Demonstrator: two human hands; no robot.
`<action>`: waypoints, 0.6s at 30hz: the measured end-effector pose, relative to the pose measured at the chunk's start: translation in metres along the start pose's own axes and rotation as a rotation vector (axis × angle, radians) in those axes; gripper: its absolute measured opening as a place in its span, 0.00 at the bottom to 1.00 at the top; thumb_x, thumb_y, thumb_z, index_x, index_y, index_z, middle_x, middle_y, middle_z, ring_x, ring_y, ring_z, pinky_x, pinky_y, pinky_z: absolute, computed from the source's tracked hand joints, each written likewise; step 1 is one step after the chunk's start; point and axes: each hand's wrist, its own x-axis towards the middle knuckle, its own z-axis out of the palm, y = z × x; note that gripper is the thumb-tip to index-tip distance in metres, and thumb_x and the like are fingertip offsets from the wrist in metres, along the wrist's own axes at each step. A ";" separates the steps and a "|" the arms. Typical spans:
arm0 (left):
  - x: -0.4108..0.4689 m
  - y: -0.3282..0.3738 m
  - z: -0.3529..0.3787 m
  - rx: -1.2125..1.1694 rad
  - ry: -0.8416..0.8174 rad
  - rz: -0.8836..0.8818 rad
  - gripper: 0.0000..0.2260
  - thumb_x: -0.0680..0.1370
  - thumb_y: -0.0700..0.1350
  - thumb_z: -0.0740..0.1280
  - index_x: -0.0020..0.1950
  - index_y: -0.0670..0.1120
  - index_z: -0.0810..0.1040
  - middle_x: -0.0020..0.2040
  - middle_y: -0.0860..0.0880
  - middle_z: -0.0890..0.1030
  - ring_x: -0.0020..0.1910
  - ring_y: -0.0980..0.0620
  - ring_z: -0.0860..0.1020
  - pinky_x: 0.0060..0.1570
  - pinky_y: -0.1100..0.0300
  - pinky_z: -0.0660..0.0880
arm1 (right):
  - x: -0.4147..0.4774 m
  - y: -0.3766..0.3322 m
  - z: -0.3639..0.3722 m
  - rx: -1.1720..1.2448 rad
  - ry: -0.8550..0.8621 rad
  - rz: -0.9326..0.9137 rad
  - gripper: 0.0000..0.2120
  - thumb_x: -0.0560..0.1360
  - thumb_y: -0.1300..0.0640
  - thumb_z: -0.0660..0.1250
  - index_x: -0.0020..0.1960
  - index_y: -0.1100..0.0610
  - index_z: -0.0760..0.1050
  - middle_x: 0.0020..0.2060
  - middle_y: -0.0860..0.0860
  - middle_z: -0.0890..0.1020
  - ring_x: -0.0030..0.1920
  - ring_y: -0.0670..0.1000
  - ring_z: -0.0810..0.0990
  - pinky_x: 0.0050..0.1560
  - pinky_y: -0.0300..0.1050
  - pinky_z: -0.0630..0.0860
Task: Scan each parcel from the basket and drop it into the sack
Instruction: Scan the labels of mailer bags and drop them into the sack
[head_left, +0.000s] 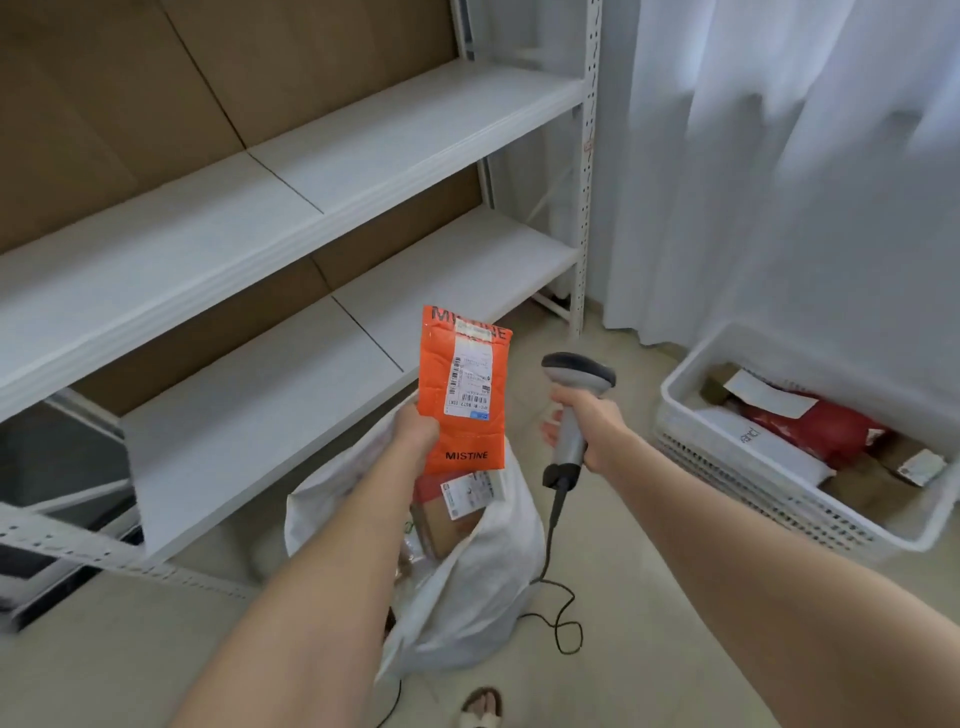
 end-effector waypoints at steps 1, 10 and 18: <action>0.008 -0.011 -0.009 0.002 0.025 -0.005 0.08 0.81 0.41 0.59 0.54 0.48 0.77 0.41 0.50 0.80 0.37 0.52 0.78 0.30 0.60 0.72 | 0.004 0.009 0.012 -0.007 -0.002 0.014 0.19 0.74 0.61 0.72 0.61 0.65 0.72 0.46 0.59 0.78 0.36 0.57 0.81 0.36 0.49 0.81; 0.113 -0.116 -0.090 0.493 0.092 -0.009 0.10 0.79 0.44 0.61 0.56 0.48 0.80 0.52 0.45 0.82 0.45 0.47 0.79 0.39 0.61 0.70 | 0.064 0.104 0.117 -0.049 0.040 0.145 0.05 0.74 0.63 0.69 0.47 0.62 0.74 0.37 0.58 0.76 0.37 0.56 0.78 0.39 0.50 0.77; 0.197 -0.167 -0.072 0.980 -0.110 0.229 0.05 0.79 0.47 0.63 0.50 0.52 0.78 0.44 0.49 0.82 0.41 0.48 0.81 0.40 0.54 0.80 | 0.119 0.158 0.176 -0.036 0.066 0.155 0.13 0.70 0.62 0.73 0.52 0.65 0.77 0.39 0.60 0.78 0.38 0.59 0.79 0.43 0.53 0.79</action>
